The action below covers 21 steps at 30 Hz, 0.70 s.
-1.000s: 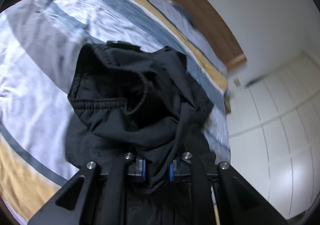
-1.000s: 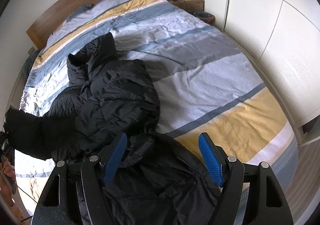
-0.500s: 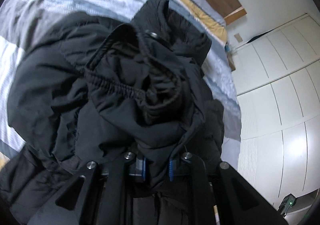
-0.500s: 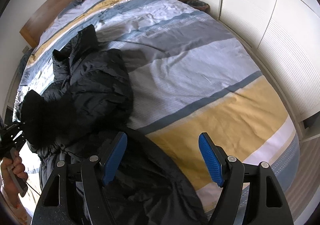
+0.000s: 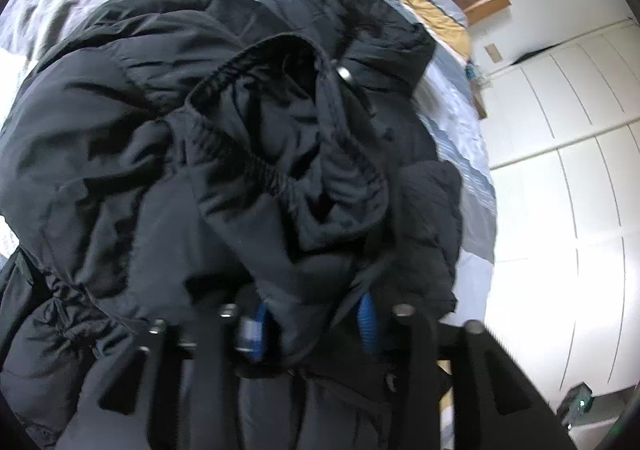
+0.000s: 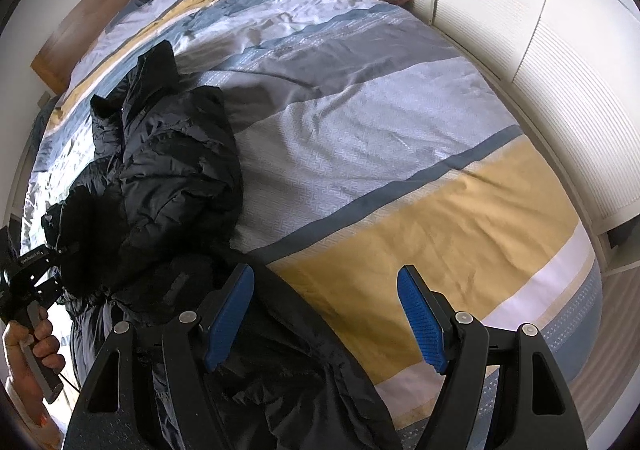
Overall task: Fold large clothes
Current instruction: 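Carry the held sleeve over the coat front toward the right tool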
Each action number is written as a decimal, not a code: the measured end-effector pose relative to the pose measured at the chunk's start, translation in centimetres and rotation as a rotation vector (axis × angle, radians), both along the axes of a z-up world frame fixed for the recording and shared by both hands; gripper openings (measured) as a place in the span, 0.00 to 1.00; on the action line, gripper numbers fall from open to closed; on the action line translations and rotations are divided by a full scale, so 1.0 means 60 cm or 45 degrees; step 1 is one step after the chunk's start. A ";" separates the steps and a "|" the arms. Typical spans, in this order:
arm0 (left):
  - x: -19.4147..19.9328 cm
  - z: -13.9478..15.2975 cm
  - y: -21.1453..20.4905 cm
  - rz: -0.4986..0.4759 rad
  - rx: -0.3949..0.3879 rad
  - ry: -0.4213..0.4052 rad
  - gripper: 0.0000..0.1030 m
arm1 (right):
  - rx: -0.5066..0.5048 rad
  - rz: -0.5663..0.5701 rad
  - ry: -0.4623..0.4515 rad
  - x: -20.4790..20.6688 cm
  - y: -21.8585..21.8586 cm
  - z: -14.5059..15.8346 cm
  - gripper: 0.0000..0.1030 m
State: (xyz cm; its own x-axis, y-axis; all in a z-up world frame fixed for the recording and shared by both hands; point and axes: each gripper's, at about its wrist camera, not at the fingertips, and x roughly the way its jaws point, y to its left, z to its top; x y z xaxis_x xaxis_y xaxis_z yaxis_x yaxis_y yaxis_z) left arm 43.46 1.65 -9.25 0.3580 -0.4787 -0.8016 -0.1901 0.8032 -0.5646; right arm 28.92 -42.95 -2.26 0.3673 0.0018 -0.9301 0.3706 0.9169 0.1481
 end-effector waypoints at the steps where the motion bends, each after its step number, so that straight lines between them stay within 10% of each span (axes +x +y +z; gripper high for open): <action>1: -0.001 0.003 -0.004 -0.012 -0.015 -0.006 0.46 | 0.002 0.009 0.002 0.004 0.006 -0.002 0.71; 11: -0.042 0.026 0.003 -0.128 -0.139 -0.018 0.47 | 0.001 0.127 -0.020 0.051 0.085 0.006 0.71; 21: -0.035 0.051 0.178 -0.030 0.120 -0.084 0.47 | -0.016 0.423 -0.107 0.137 0.260 0.040 0.71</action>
State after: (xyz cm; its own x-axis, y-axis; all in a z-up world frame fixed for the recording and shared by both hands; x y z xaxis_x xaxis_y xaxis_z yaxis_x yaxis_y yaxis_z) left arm 41.35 12.32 -6.17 0.4011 -0.4111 -0.8186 -0.1354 0.8572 -0.4968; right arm 37.15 -27.32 0.13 0.4237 0.1228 -0.8974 0.0385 0.9874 0.1533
